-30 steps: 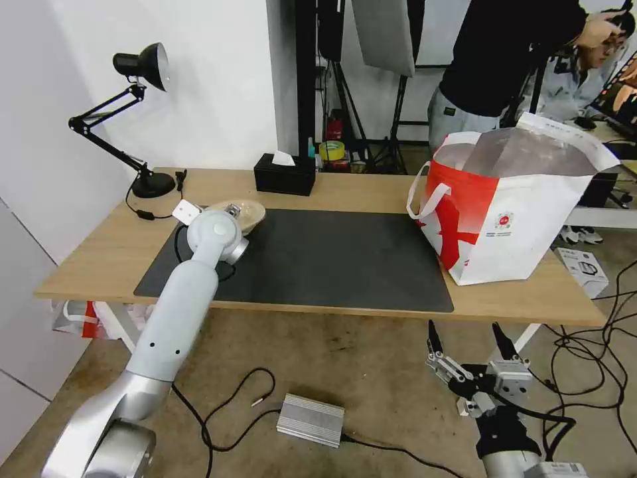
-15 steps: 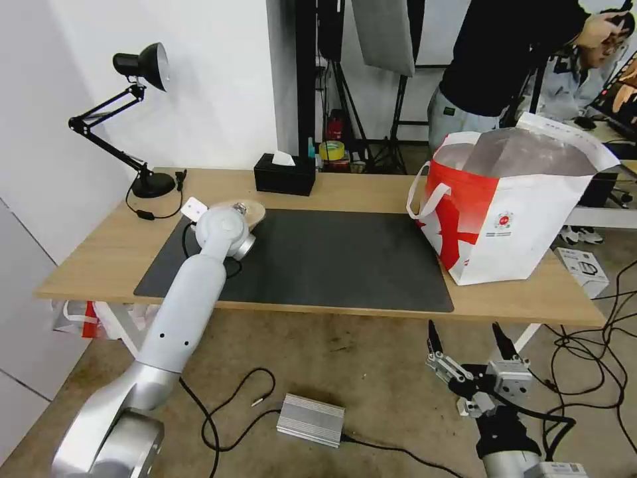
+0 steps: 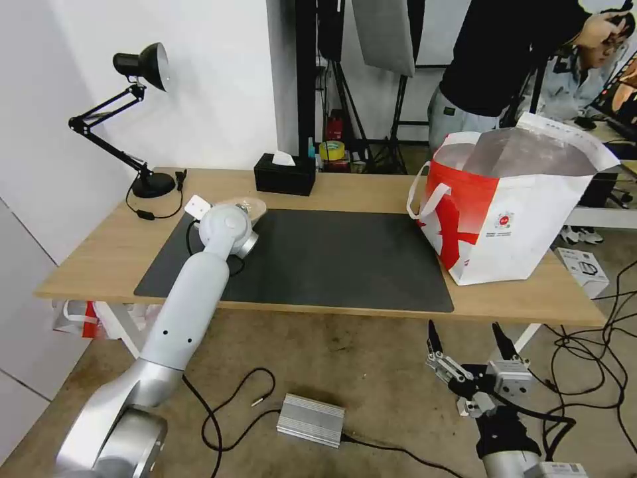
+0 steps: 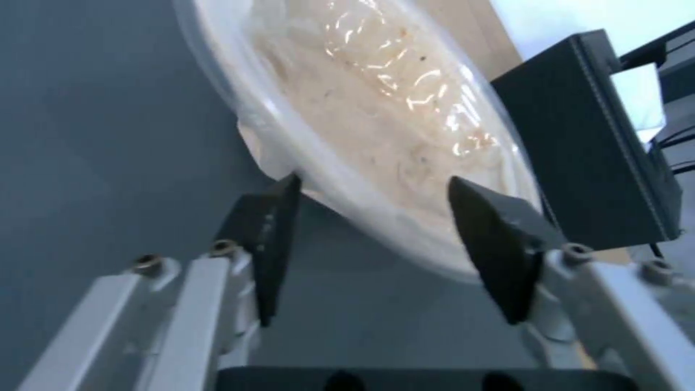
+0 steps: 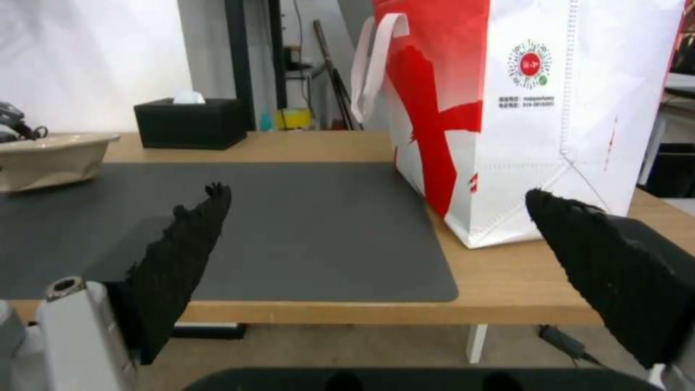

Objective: Pick up the trash from the table and place it into the takeout bag.

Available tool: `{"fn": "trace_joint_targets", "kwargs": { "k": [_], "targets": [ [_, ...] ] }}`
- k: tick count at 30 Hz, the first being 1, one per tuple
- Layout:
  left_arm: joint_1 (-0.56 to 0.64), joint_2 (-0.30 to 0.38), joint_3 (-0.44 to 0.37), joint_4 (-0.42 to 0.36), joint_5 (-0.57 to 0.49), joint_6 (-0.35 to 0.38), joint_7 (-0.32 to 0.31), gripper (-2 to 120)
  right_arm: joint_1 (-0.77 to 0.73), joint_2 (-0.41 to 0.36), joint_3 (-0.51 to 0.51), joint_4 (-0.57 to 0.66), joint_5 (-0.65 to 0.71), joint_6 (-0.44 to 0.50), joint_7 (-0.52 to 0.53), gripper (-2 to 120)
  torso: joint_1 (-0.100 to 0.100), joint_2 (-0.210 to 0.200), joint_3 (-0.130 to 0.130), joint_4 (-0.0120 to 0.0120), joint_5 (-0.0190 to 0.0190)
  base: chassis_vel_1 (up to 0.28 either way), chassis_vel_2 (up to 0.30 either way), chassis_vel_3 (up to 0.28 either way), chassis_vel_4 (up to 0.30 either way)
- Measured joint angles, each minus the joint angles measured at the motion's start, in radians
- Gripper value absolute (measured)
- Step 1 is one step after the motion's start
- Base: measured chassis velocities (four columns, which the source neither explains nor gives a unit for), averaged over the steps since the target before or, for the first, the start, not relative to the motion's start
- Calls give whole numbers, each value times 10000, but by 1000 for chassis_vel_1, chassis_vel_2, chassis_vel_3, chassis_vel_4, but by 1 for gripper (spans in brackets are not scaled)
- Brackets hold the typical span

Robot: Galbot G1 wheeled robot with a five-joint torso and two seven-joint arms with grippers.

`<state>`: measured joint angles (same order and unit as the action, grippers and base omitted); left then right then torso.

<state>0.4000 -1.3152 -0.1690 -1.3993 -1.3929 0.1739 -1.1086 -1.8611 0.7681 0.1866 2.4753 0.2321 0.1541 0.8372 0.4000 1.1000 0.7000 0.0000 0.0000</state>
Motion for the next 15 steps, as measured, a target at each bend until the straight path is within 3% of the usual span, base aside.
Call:
{"fn": "trace_joint_targets", "kwargs": {
  "k": [10, 15],
  "targets": [
    [18, 13, 17, -73, -7, -22, 3, 17, 0, 0, 0, 0, 0, 0, 0, 100, 0, -1, 0, 0, 0, 0, 0, 0, 0],
    [23, 18, 17, -87, 12, -23, 5, 7, 0, 0, 0, 0, 0, 0, 0, 100, 0, 0, 0, 0, 0, 0, 0, 0, 0]
  ]
}}
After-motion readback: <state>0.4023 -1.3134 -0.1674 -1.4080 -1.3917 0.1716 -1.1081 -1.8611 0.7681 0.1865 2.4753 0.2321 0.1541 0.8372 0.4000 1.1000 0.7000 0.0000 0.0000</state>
